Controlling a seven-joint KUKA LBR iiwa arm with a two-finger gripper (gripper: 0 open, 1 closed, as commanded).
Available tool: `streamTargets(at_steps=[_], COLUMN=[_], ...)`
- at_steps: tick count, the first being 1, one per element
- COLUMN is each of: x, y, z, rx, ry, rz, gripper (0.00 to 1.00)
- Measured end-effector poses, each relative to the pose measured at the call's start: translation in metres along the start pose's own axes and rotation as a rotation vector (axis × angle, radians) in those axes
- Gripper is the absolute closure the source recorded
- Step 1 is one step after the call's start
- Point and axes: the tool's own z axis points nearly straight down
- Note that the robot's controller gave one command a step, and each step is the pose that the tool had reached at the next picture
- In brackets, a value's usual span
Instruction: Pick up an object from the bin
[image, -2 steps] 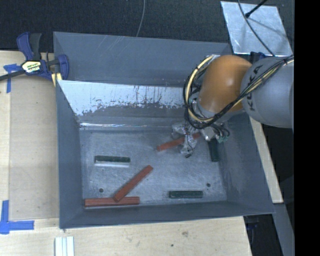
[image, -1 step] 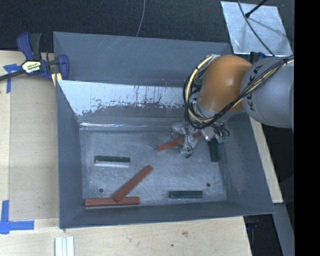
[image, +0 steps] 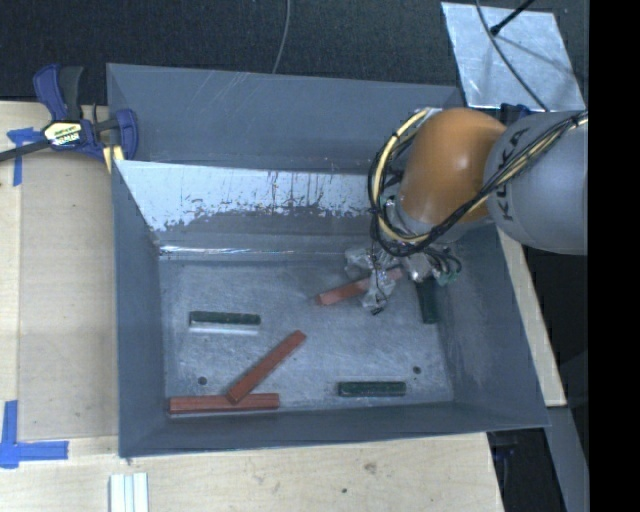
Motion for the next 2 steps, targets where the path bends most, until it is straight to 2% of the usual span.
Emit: streamTargets(at_steps=[1, 2], x=[0.002, -0.001], y=[0.001, 0.000], z=[-0.021, -0.042], rx=[-0.003, 0.001], ry=[0.006, -0.001], rz=[0.001, 0.001], gripper=[1.00, 1.00])
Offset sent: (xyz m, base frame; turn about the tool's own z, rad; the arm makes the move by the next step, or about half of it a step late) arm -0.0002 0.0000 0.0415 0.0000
